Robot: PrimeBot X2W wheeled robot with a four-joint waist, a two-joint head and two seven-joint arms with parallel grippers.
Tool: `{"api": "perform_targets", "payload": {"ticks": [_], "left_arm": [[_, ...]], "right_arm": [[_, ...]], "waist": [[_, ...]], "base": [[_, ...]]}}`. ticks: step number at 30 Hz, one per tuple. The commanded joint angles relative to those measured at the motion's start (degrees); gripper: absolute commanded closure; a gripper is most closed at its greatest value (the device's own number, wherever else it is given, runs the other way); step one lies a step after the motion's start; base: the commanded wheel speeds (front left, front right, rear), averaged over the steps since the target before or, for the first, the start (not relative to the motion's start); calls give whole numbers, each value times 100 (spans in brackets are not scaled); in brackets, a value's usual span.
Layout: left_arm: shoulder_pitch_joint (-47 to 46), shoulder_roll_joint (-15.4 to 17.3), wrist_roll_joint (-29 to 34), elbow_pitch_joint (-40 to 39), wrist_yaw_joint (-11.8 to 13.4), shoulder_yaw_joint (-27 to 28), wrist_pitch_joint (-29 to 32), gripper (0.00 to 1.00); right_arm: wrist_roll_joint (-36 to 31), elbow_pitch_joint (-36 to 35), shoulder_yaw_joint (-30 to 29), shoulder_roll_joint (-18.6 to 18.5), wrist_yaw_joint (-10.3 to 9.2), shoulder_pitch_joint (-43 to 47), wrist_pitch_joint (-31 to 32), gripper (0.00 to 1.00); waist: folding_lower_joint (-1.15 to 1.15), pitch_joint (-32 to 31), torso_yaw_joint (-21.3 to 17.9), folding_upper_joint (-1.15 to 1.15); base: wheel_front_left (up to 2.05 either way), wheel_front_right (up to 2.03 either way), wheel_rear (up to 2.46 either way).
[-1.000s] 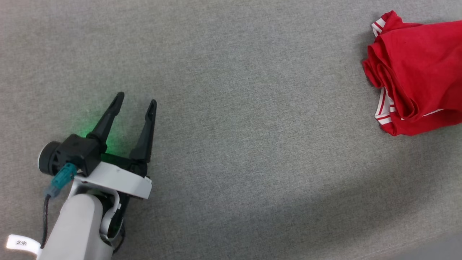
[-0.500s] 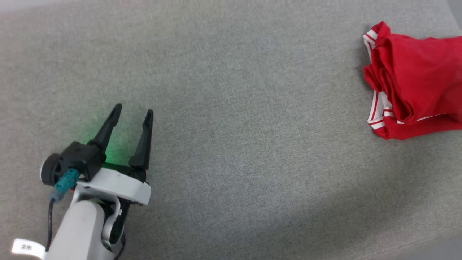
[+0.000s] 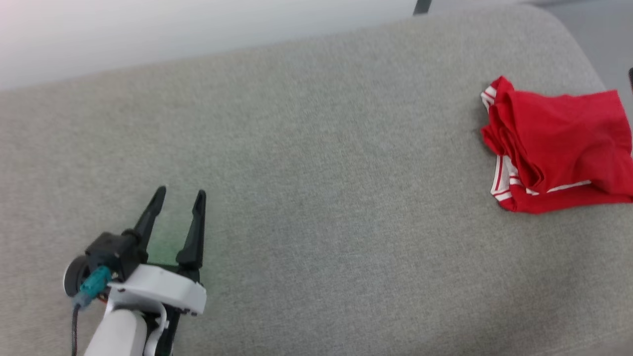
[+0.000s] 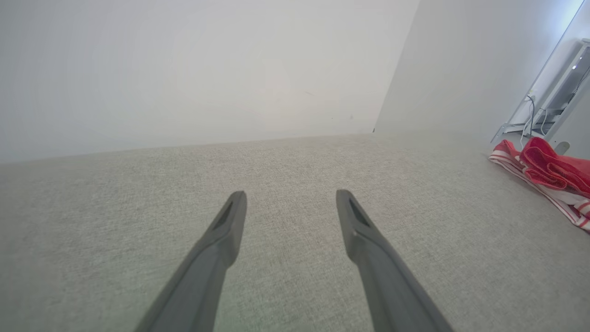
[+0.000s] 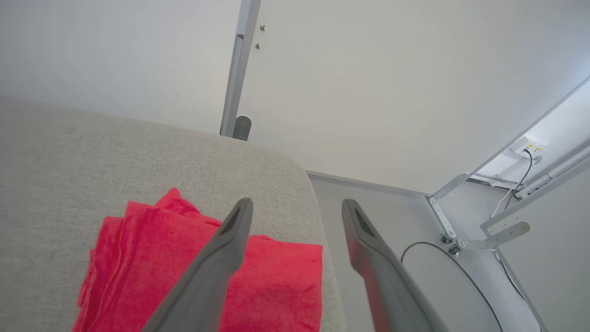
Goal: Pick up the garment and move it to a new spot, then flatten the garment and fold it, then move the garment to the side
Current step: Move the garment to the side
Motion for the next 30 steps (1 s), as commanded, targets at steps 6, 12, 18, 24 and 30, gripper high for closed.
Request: {"api": "perform_targets", "payload": {"ticks": [6, 12, 18, 24, 30], "left_arm": [[398, -63, -35, 90, 45, 115, -43, 0], [704, -114, -79, 159, 69, 278, -48, 0], [976, -164, -21, 129, 63, 477, -49, 0], [1197, -219, 87, 72, 28, 698, -50, 0], [1448, -314, 231, -107, 16, 1083, -50, 0]], "right_arm": [[171, -290, -113, 102, -6, 543, -272, 0], [38, -854, -683, 173, -6, 1266, -323, 0], [-482, -1715, -1781, 370, -6, 2365, -327, 0], [-1163, -2442, -2750, 760, -6, 3492, -327, 0], [-1657, -3018, -3350, 1172, -6, 4408, -328, 0]], "waist": [[0, -873, 372, 0], [0, -1280, 611, 0], [0, -1527, 837, 0], [0, -1664, 1026, 0], [0, -1779, 1184, 0]], "base": [[0, 0, 0], [0, 0, 0], [0, 0, 0], [0, 0, 0], [0, 0, 0]]}}
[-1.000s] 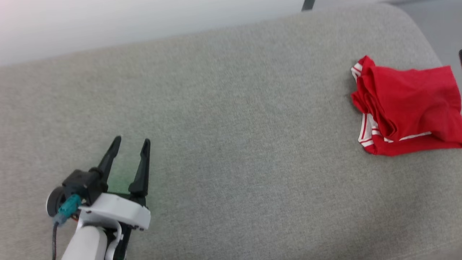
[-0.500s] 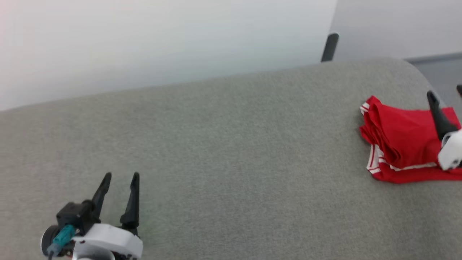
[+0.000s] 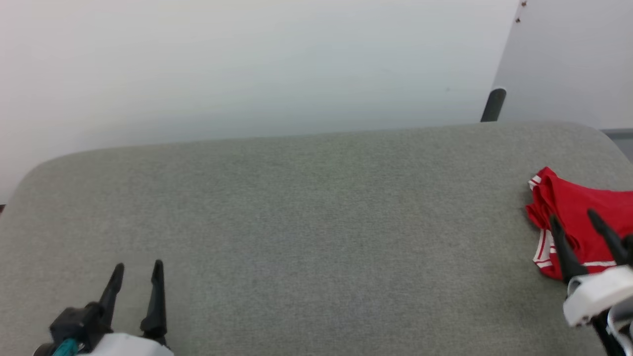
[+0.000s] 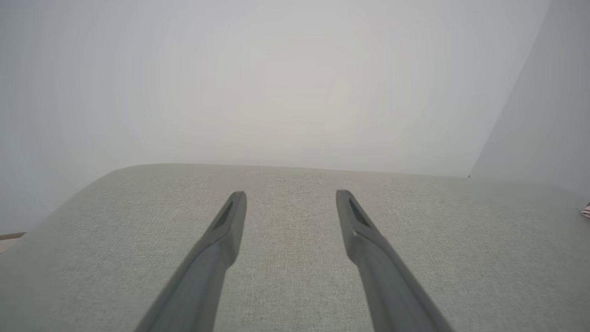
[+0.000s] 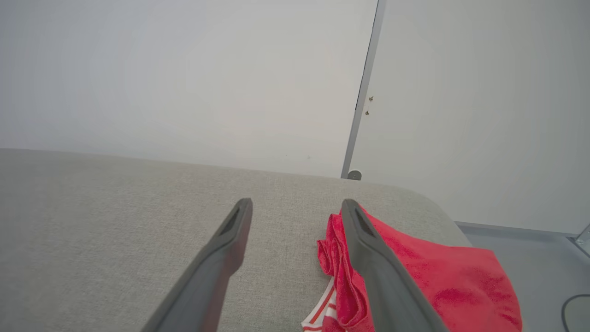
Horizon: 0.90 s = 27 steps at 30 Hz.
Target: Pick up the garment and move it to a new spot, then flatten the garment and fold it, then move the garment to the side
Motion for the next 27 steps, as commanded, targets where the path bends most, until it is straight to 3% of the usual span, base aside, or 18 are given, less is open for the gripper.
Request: {"api": "perform_targets", "payload": {"ticks": [1, 15, 27], "left_arm": [[127, -25, 82, -39, -18, 92, -14, 0], [428, -157, 339, -269, -129, 467, -7, 0], [528, -185, 258, -224, -151, 461, -7, 0]], "right_arm": [[-103, -136, -157, 100, -6, 271, -24, 0], [-553, -976, -885, 828, -6, 1540, 86, 0], [-673, -1341, -984, 1045, -7, 1891, 264, 0]], "waist": [[0, -110, 126, 0], [0, -237, 399, 0], [0, -259, 418, 0]], "base": [[0, 0, 0], [0, 0, 0], [0, 0, 0]]}}
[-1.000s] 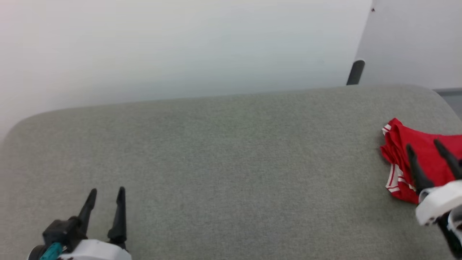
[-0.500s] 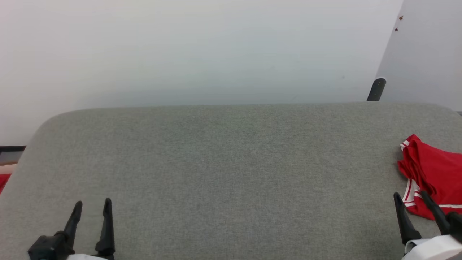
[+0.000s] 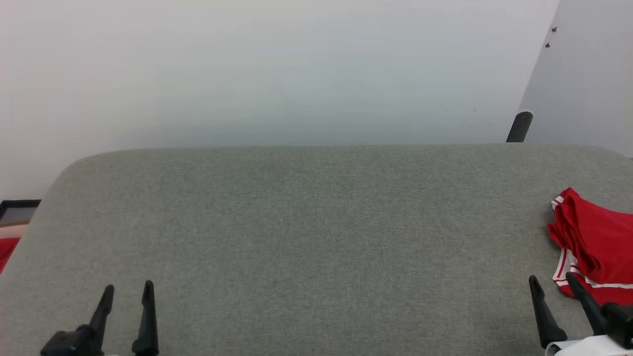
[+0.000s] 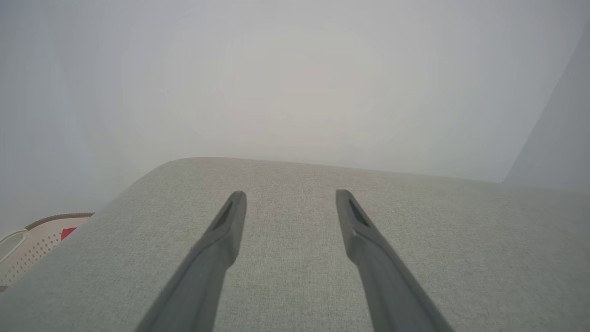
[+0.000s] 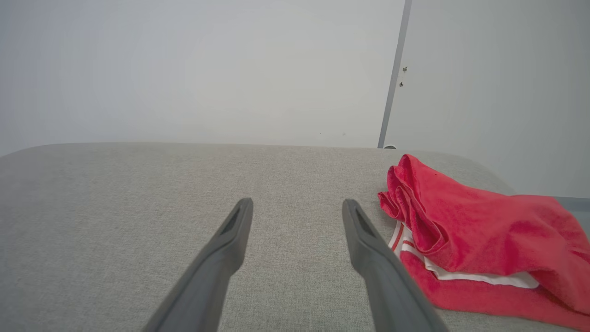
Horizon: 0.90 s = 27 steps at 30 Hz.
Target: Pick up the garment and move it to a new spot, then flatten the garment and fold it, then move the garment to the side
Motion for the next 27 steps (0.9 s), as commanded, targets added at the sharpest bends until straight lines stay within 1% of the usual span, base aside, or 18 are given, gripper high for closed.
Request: {"api": "perform_targets", "payload": {"ticks": [1, 5, 6, 11, 27], "left_arm": [[62, 22, -35, 11, -23, -13, 2, 0], [82, 54, 80, 41, -19, -32, 2, 0], [29, 42, 56, 60, -6, -39, 0, 100], [164, -136, 28, 341, -6, -67, 14, 100], [-95, -265, -1602, 331, -8, -71, 472, 100]], "right_arm": [[-37, -34, -23, 33, -7, 116, 28, 0], [-50, -101, -38, 46, -7, 106, 89, 0], [-3, -62, -9, 44, 0, 85, 90, 100], [31, 198, 42, 202, 0, 231, 123, 100], [1617, 102, -154, 411, -1, 43, 502, 100]], "waist": [[0, 3, -8, 0], [0, 13, -23, 0], [0, 12, -21, 0], [0, 14, -21, 0], [0, 70, -32, 0]], "base": [[0, 0, 0], [0, 0, 0], [0, 0, 0], [0, 0, 0], [0, 0, 0]]}}
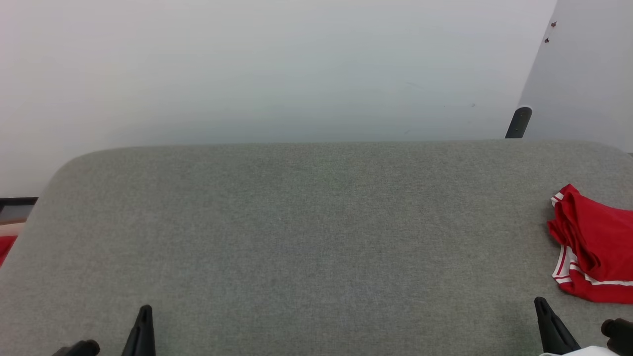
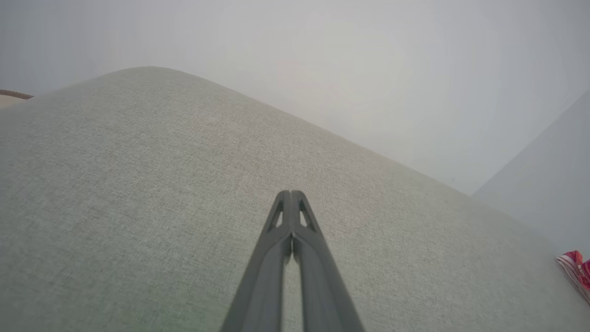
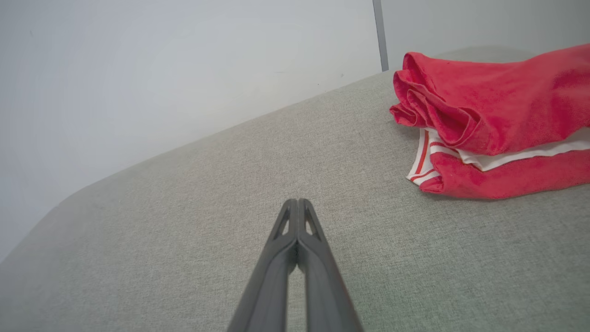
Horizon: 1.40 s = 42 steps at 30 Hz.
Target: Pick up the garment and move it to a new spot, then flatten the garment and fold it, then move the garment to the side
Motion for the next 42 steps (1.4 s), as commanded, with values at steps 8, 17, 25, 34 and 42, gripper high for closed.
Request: {"api": "perform_targets", "payload": {"ticks": [8, 17, 25, 34, 42], "left_arm": [[-270, -19, -854, -108, -3, 1, 207, 100], [-381, -76, -1580, -114, -5, -6, 406, 100], [-470, -125, -2163, -118, -6, -10, 571, 100], [-563, -174, -2769, -120, -7, -14, 741, 100], [-636, -216, -3265, -122, -8, -16, 880, 100]], "right_arm": [[821, -143, -131, 65, -1, -240, 174, 100], [1527, -186, -211, 158, -2, -325, 340, 100], [2104, -218, -278, 236, -2, -386, 472, 100], [2691, -252, -349, 313, -2, -450, 615, 100], [3172, -281, -405, 379, -3, -510, 728, 100]], "waist": [[0, 30, -6, 0], [0, 62, -11, 0], [0, 90, -16, 0], [0, 122, -22, 0], [0, 150, -27, 0]], "base": [[0, 0, 0], [0, 0, 0], [0, 0, 0], [0, 0, 0], [0, 0, 0]]}}
